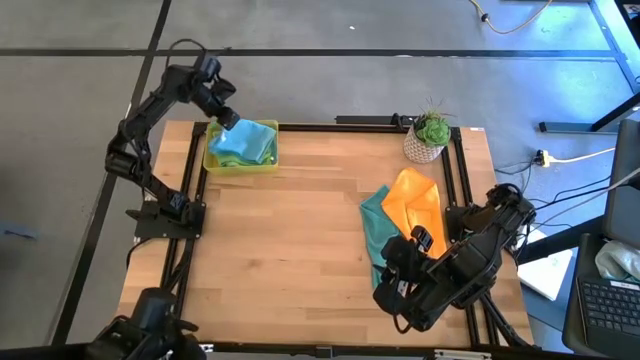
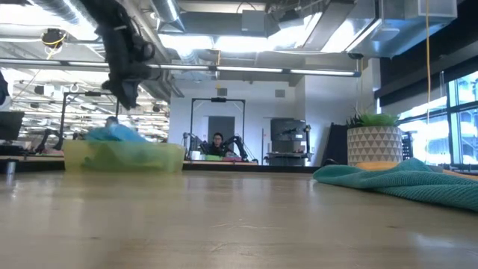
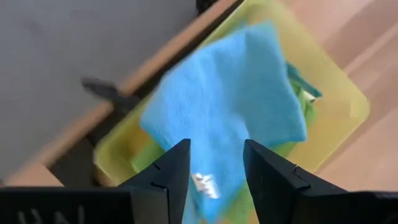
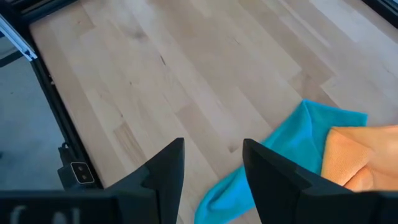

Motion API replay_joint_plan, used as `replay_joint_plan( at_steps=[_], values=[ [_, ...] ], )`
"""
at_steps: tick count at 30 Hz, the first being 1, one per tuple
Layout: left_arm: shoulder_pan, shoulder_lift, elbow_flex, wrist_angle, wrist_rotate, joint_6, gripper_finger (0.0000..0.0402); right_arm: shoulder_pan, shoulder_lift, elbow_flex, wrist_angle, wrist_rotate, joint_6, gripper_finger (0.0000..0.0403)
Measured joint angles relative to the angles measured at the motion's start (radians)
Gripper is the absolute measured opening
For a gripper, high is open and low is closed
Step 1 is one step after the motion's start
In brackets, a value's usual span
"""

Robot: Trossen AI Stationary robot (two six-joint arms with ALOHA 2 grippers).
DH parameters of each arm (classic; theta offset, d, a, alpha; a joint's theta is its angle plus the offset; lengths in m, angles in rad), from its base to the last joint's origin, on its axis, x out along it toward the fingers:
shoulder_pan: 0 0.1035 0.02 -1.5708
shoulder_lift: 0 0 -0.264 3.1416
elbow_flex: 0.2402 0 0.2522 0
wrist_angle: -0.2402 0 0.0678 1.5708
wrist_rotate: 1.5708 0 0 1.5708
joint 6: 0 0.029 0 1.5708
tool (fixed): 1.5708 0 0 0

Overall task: Fold microfiber towels
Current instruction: Put the folded blue towel into the yellow bin

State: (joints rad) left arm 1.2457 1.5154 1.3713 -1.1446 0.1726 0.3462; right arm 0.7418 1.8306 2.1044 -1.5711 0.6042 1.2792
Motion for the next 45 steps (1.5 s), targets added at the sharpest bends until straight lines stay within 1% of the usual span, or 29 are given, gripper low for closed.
replay_joint_plan(
  at_steps=[2,4,6,7,9,11,13,14,15,17,18,19,20,23,26,28,30,32,33,36,38,41,45],
  values=[
    [-0.019,-0.001,0.033,-0.004,0.012,0.074,0.0139,0.0,0.0,0.0,0.0,0.004,0.003,0.0165],
    [-0.057,-0.001,0.035,0.01,0.046,0.118,0.0139,0.0,0.0,0.0,0.0,0.004,0.003,0.0165],
    [-0.093,0.0,0.029,0.017,0.046,0.183,0.0139,0.0,0.0,0.0,0.0,0.004,0.004,0.0165],
    [-0.113,0.0,0.018,0.025,0.029,0.23,0.0139,0.0,0.0,0.0,0.0,0.005,0.004,0.0165],
    [-0.161,0.001,-0.031,0.047,-0.042,0.301,0.0139,0.0,0.0,0.0,0.0,0.008,0.004,0.0165],
    [-0.221,0.004,-0.094,0.057,-0.138,0.343,0.0137,0.0,0.0,0.0,0.0,0.007,0.006,0.0165],
    [-0.286,0.004,-0.15,0.07,-0.264,0.341,0.0133,0.0,0.0,0.0,0.0,0.007,0.015,0.0165],
    [-0.317,0.004,-0.176,0.087,-0.358,0.302,0.013,0.0,0.0,0.0,0.0,0.007,0.023,0.0165],
    [-0.343,0.004,-0.196,0.107,-0.472,0.254,0.0128,0.0,0.0,0.0,0.0,0.007,0.025,0.0165],
    [-0.381,0.004,-0.224,0.183,-0.669,0.16,0.0124,0.002,0.0,0.0,0.0,0.007,0.025,0.0165],
    [-0.392,0.004,-0.228,0.215,-0.734,0.127,0.0122,0.004,0.0,0.0,0.0,0.007,0.025,0.0165],
    [-0.4,0.004,-0.228,0.236,-0.775,0.109,0.0122,0.006,0.0,0.0,0.0,0.007,0.025,0.0165],
    [-0.405,0.004,-0.223,0.247,-0.788,0.104,0.0122,0.008,0.0,0.0,0.0,0.007,0.025,0.0165],
    [-0.409,0.003,-0.191,0.278,-0.745,0.12,0.0122,0.012,0.0,0.0,0.0,0.007,0.026,0.0165],
    [-0.387,0.011,-0.188,0.339,-0.741,0.157,0.0121,0.014,0.0,0.0,0.0,0.007,0.026,0.0165],
    [-0.367,0.043,-0.188,0.372,-0.777,0.155,0.0121,0.015,0.0,0.0,0.0,0.007,0.026,0.0165],
    [-0.341,0.086,-0.188,0.365,-0.82,0.115,0.0121,0.015,-0.001,0.0,0.002,0.006,0.027,0.0165],
    [-0.32,0.135,-0.188,0.312,-0.837,0.05,0.0121,0.015,-0.001,0.0,0.002,0.0,0.04,0.0165],
    [-0.31,0.161,-0.189,0.263,-0.829,0.013,0.0121,0.015,-0.001,0.0,0.002,-0.004,0.051,0.0165],
    [-0.296,0.232,-0.191,0.151,-0.767,-0.097,0.0121,0.016,-0.001,0.0,0.003,-0.025,0.074,0.0165],
    [-0.295,0.269,-0.191,0.114,-0.732,-0.156,0.0121,0.018,-0.001,0.0,0.005,-0.03,0.075,0.0165],
    [-0.295,0.3,-0.191,0.073,-0.685,-0.213,0.0121,0.019,-0.001,0.0,0.005,-0.031,0.075,0.0165],
    [-0.298,0.318,-0.19,0.024,-0.692,-0.247,0.0121,0.019,-0.001,0.0,0.004,-0.031,0.075,0.0165]
  ],
)
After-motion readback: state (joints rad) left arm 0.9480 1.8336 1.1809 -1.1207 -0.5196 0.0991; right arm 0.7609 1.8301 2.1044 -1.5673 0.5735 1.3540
